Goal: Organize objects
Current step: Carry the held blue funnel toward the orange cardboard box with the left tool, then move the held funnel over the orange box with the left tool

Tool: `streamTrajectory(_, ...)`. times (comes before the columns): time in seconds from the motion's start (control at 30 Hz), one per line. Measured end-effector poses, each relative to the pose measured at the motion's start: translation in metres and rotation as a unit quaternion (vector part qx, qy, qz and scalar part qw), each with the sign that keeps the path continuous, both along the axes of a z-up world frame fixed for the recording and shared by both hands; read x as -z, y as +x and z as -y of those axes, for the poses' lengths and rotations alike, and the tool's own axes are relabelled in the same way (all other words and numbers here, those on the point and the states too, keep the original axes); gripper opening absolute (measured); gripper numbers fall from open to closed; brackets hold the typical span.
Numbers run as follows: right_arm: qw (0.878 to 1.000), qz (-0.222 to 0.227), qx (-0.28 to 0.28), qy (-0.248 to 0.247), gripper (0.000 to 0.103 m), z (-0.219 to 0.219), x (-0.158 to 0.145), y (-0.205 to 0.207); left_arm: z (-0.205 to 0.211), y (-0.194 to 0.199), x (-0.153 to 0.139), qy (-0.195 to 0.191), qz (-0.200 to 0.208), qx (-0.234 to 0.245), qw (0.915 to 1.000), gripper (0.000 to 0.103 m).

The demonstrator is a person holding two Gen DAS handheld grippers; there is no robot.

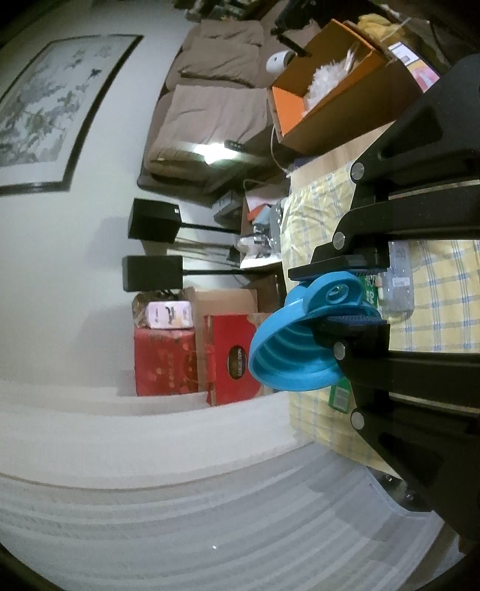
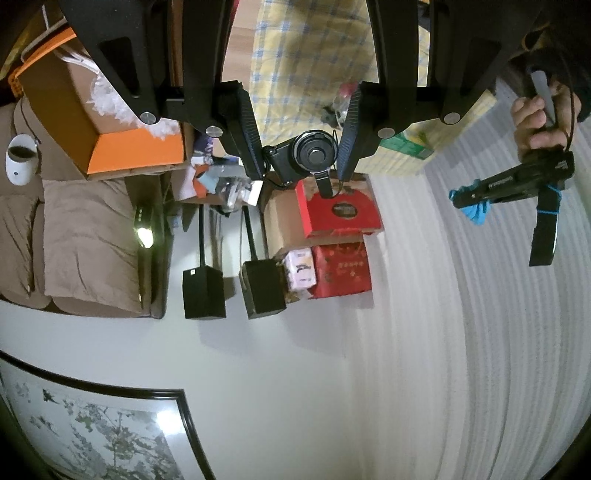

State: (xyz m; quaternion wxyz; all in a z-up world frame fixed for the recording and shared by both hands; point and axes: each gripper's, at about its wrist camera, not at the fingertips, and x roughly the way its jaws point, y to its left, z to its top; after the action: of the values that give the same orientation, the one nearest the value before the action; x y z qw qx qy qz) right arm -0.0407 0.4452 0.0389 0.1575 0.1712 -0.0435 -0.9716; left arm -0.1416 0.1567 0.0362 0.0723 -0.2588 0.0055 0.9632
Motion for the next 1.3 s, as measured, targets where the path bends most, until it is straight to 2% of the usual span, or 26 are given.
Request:
streamTrajectory(0.23, 1.000, 0.006, -0.001, 0.000, 0.041, -0.006, -0.001, -0.001, -0.018, -0.003, -0.002, 0.026, 0.018, 0.040, 0.9987, 0.015)
streamTrajectory(0.57, 1.000, 0.008, 0.009, -0.003, 0.041, -0.018, -0.002, -0.005, -0.045, -0.002, -0.001, 0.023, 0.022, 0.066, 0.9973, 0.015)
streamTrajectory(0.87, 0.999, 0.010, 0.042, -0.017, 0.041, -0.049, -0.003, -0.005, -0.063, -0.005, -0.006, 0.036, 0.030, 0.095, 0.9944, 0.015)
streamTrajectory(1.3, 0.997, 0.012, 0.072, -0.018, 0.041, -0.069, -0.003, -0.005, -0.095, -0.008, -0.007, 0.038, 0.034, 0.121, 0.9913, 0.015)
